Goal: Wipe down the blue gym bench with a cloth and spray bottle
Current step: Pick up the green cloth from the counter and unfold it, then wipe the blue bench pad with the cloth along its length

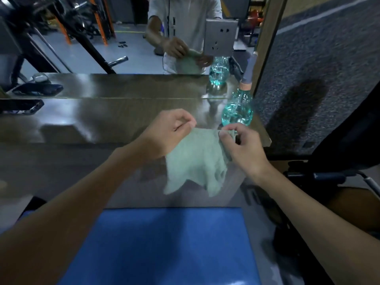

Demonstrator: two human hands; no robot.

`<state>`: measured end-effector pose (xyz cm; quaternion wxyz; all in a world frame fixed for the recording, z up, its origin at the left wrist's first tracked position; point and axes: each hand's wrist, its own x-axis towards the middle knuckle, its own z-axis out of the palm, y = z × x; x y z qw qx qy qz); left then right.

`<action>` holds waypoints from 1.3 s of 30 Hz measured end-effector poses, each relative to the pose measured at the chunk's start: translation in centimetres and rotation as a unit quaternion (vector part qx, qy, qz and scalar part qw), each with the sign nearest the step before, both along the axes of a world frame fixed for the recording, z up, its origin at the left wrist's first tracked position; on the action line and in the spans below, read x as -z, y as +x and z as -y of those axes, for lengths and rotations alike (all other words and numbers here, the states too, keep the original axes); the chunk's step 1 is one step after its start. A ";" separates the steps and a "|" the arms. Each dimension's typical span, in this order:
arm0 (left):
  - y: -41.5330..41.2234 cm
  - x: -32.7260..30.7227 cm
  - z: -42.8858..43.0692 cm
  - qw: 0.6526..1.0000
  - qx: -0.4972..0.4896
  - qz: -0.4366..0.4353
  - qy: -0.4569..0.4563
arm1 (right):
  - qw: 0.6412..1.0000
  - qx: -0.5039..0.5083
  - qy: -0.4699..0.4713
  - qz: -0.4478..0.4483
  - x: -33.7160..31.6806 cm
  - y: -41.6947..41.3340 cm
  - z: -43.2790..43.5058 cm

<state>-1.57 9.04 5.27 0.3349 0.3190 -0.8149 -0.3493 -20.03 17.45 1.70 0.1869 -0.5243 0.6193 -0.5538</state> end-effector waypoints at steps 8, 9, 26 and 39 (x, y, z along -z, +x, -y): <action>-3.3 9.3 -7.5 0.966 0.045 0.059 0.249 | 0.996 -0.002 0.077 0.052 9.6 -5.5 -7.9; -3.6 11.4 -8.0 0.957 0.045 0.056 0.280 | 0.995 0.004 0.092 0.045 11.5 -6.0 -8.7; -2.4 58.9 -7.9 0.962 0.058 0.262 0.060 | 0.859 -0.018 0.298 -0.417 52.7 -2.8 -13.2; -4.6 61.6 -7.2 0.879 0.049 0.425 -0.213 | 0.798 -0.055 0.296 -0.522 57.9 -4.2 -15.1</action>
